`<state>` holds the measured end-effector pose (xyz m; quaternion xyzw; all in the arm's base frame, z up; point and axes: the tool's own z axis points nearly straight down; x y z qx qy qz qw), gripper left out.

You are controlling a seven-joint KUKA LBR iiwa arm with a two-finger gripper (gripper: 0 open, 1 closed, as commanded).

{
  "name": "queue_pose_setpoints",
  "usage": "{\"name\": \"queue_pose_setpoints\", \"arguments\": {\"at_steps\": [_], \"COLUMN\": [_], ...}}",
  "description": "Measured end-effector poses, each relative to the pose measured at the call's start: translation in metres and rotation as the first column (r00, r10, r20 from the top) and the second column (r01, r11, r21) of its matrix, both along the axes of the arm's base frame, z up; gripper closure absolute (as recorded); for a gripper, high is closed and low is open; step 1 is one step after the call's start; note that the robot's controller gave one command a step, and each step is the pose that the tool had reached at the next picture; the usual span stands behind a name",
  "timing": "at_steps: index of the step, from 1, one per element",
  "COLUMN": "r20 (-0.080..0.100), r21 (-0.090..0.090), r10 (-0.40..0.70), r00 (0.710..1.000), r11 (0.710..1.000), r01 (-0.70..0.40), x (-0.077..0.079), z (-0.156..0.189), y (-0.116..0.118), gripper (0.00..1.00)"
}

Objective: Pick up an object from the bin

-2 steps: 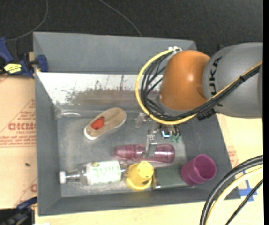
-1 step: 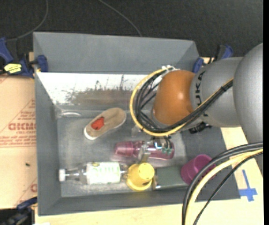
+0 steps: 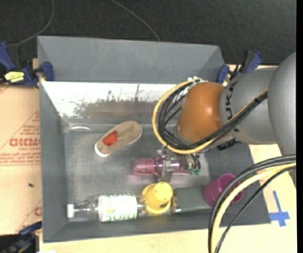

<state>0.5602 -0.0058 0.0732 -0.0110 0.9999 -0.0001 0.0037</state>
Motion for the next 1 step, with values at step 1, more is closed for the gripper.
{"name": "queue_pose_setpoints", "arguments": {"at_steps": [1], "r20": [0.0], "r21": [0.0], "r10": [-0.001], "r00": [1.0], "r11": [1.0], "r01": [0.001], "x": [0.0], "z": [-0.0001], "y": [0.0001], "gripper": [1.0]}}
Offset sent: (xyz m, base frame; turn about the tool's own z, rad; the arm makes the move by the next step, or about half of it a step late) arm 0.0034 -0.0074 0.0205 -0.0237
